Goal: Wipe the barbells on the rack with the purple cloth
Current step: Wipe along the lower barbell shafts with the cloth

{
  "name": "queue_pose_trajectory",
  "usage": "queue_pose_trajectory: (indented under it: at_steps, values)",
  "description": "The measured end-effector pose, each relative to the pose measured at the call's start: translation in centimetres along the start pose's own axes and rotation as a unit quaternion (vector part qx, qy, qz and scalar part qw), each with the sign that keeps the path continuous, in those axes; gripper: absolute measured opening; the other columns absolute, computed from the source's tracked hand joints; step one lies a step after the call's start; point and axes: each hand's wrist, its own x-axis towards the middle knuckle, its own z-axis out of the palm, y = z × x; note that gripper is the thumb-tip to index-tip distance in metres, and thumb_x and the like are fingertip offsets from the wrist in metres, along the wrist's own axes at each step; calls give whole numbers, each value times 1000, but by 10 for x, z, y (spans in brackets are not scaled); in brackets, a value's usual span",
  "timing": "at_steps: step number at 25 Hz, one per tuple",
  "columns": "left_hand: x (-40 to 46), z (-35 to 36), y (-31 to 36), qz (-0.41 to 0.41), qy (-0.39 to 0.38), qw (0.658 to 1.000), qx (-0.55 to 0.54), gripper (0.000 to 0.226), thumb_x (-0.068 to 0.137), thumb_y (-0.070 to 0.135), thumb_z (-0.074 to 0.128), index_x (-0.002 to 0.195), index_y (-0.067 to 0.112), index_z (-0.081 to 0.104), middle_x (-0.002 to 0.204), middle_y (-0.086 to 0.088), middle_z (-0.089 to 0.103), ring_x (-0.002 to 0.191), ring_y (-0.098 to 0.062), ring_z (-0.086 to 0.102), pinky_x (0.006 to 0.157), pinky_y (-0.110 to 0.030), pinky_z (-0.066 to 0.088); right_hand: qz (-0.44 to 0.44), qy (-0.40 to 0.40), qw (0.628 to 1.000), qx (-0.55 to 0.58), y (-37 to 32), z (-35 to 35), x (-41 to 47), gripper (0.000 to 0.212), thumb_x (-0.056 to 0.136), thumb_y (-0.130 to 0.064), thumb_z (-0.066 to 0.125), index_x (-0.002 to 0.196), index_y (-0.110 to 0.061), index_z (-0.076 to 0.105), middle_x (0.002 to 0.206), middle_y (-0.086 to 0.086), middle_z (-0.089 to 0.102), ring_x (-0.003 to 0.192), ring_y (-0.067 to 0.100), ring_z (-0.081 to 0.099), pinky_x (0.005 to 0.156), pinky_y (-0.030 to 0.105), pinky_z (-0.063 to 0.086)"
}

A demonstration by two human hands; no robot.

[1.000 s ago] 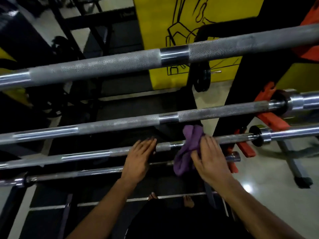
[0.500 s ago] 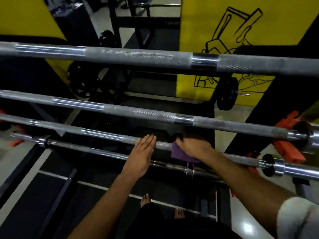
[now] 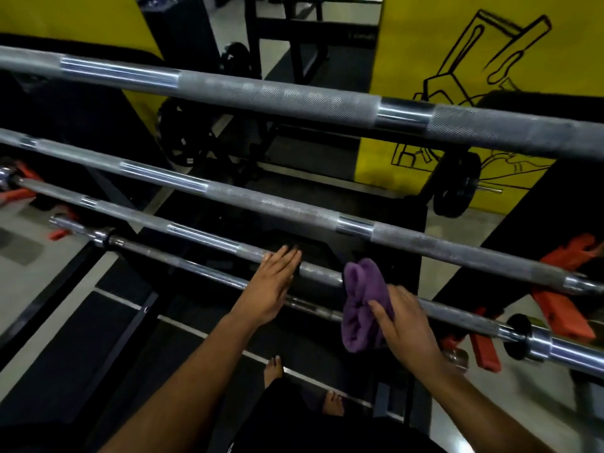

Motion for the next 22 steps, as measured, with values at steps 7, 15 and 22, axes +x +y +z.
queue_pose_trajectory:
  at_steps: [7, 15, 22]
  values:
    - [-1, -2, -3, 3, -17, 1000, -6, 54, 105, 29, 28, 157, 17, 26, 164, 1, 25, 154, -14, 10, 124, -36, 5, 349, 25, 831, 432, 15, 71, -4, 19, 104, -28, 53, 108, -18, 67, 113, 8, 74, 89, 10, 71, 79, 20, 52]
    - [-1, -6, -6, -4, -28, 999, -27, 55, 104, 33, 26, 157, 18, 28, 163, 3, 26, 154, -11, 8, 122, -26, -2, 405, -13, 770, 493, 2, 78, 19, 26, 106, -23, 46, 119, -14, 67, 107, 9, 74, 89, 18, 69, 78, 30, 53]
    - [-4, -15, -11, -21, 7, 998, -50, 53, 105, 29, 33, 156, 14, 30, 162, 0, 27, 153, -14, 10, 126, -33, 5, 26, -57, 996, 67, -28, 11, -6, 38, 106, -43, 38, 138, -29, 52, 129, -16, 61, 118, 4, 57, 103, 27, 44]
